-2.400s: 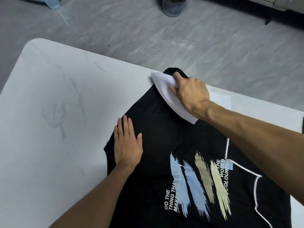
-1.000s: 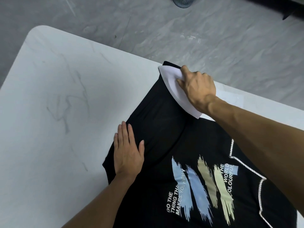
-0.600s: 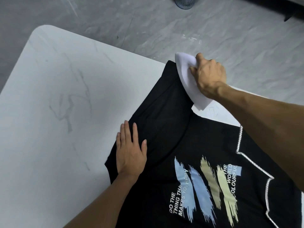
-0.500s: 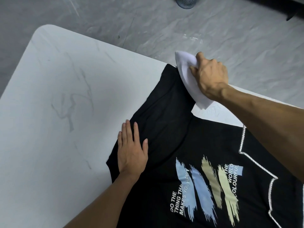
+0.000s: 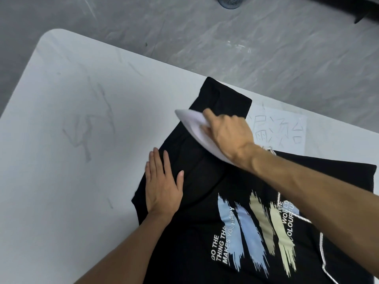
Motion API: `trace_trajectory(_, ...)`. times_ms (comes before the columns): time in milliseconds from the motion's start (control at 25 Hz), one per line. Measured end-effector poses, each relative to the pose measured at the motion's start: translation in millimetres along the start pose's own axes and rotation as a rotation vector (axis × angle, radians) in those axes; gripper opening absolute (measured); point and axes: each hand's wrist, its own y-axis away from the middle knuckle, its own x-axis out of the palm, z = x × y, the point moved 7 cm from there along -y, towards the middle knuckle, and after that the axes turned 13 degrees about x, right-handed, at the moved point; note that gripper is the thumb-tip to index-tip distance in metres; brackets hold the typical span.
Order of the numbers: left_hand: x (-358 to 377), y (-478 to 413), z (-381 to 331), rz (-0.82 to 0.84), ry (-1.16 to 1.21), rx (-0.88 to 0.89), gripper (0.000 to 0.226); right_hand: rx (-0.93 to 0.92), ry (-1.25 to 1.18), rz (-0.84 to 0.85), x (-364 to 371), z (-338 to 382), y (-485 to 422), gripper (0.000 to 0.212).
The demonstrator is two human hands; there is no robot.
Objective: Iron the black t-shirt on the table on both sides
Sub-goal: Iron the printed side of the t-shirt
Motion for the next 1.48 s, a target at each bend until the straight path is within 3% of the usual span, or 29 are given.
trace_trajectory(320, -1, 1, -3, -0.015, -0.013, 0.010, 0.072, 0.388, -0.098, -0.089, -26, -85, -61, 0.025)
trace_trajectory(480, -5, -4, -3, -0.007, -0.006, 0.037, 0.073, 0.485, -0.337, -0.093, -40, -112, -14, 0.030)
trace_trajectory(640, -26, -58, 1, -0.002, -0.009, 0.065, 0.071, 0.583, -0.606, 0.053, -19, -119, 42, 0.041)
trace_trajectory(760, -42, -72, -11, -0.049, -0.068, 0.268, 0.064, 0.543, -0.732, 0.108, -14, -103, 75, 0.047)
trace_trajectory(880, -27, -50, -13, 0.040, -0.160, 0.529, 0.063, 0.403, -0.669, 0.114, -15, -61, 99, 0.045)
trace_trajectory(1000, -15, -47, 11, 0.109, -0.141, 0.438, 0.069, 0.340, -0.533, 0.110, 1, -29, 103, 0.046)
trace_trajectory(1120, -31, -46, 10, 0.040, -0.047, 0.424, 0.063, 0.387, -0.476, 0.077, 13, -29, 104, 0.047)
trace_trajectory(1240, -66, -84, 1, -0.129, 0.176, 0.230, 0.058, 0.490, -0.606, 0.019, 11, -53, 112, 0.047)
trace_trajectory(1360, -74, -147, -14, -0.024, 0.273, -0.042, 0.067, 0.688, -0.845, 0.017, 21, -92, 119, 0.044)
trace_trajectory(1480, -76, -183, -37, 0.071, 0.320, -0.073, 0.027, 0.721, -0.721, 0.017, 24, -109, 131, 0.042)
